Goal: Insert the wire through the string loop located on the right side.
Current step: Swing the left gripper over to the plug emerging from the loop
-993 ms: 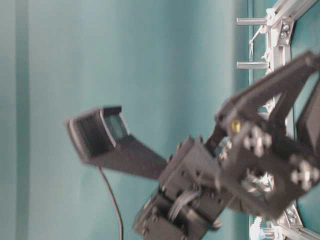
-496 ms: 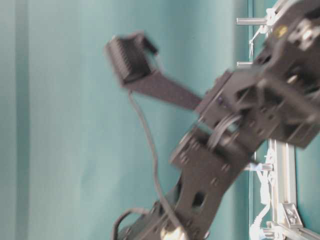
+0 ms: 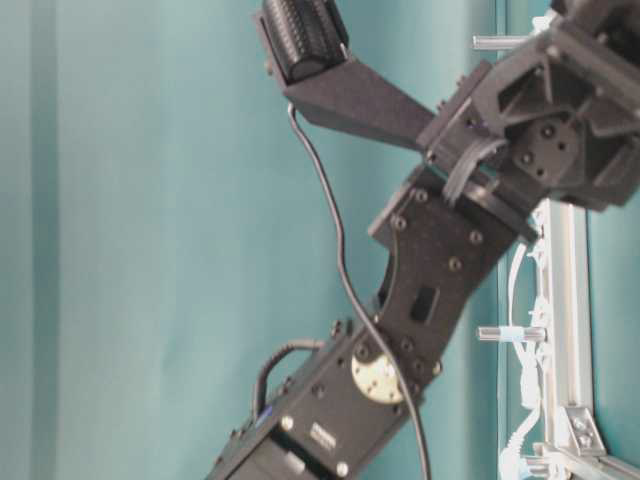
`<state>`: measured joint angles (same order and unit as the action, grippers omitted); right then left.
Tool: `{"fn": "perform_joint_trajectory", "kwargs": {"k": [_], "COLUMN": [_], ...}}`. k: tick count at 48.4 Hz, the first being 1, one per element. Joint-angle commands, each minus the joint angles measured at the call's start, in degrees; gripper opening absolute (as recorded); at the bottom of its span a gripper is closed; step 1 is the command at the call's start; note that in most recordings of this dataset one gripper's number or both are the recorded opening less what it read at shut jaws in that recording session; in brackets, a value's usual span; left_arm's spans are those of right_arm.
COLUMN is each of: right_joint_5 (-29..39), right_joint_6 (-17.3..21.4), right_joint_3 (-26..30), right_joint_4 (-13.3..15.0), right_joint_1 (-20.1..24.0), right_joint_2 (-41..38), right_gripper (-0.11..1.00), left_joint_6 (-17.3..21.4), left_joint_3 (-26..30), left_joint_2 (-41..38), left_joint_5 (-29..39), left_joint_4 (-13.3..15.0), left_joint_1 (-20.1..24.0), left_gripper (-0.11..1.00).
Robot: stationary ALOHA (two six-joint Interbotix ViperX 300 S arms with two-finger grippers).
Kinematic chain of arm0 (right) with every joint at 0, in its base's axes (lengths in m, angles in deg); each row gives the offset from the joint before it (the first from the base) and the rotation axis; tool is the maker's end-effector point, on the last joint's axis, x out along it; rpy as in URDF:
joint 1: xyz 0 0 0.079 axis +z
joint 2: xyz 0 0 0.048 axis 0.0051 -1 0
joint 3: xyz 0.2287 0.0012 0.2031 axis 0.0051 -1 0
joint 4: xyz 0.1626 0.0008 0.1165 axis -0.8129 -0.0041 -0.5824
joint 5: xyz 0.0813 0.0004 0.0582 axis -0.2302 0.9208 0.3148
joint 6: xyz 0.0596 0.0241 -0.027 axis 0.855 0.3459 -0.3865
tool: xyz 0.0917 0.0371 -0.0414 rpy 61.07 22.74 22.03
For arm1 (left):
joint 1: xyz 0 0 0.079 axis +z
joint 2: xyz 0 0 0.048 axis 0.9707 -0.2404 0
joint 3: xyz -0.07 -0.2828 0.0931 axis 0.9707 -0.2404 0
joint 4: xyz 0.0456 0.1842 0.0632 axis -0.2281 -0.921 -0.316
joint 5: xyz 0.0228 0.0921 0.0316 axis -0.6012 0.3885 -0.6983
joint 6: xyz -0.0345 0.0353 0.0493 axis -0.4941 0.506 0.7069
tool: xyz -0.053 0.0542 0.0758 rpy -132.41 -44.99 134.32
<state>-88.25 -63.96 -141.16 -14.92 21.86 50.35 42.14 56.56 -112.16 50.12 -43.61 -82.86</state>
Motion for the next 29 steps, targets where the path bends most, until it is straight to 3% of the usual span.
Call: {"fn": "perform_joint_trajectory", "kwargs": {"k": [1,8,11,20,29], "right_joint_5": [-0.6,-0.6,-0.6,-0.4,-0.5], "right_joint_6": [0.0,0.0,0.0,0.0,0.0], "right_joint_3": [0.7,0.7,0.6,0.4,0.4], "right_joint_4": [0.1,0.1,0.1,0.0,0.0], "right_joint_1": [-0.1,-0.1,-0.1,-0.1,-0.1], "right_joint_2": [0.3,0.4,0.3,0.3,0.3], "right_gripper": [0.12,0.12,0.12,0.12,0.12], "left_joint_6": [-0.5,-0.5,-0.8,-1.3,-1.8], "left_joint_3": [2.0,2.1,2.1,2.2,2.0], "left_joint_2": [0.8,0.6,0.7,1.3,1.5], "left_joint_5": [0.5,1.4,1.5,1.5,1.5], "left_joint_4": [-0.1,-0.1,-0.1,-0.4,-0.5], "left_joint_1": [0.3,0.3,0.3,0.0,-0.7], "left_gripper": [0.75,0.73,0.68,0.2,0.2]}}
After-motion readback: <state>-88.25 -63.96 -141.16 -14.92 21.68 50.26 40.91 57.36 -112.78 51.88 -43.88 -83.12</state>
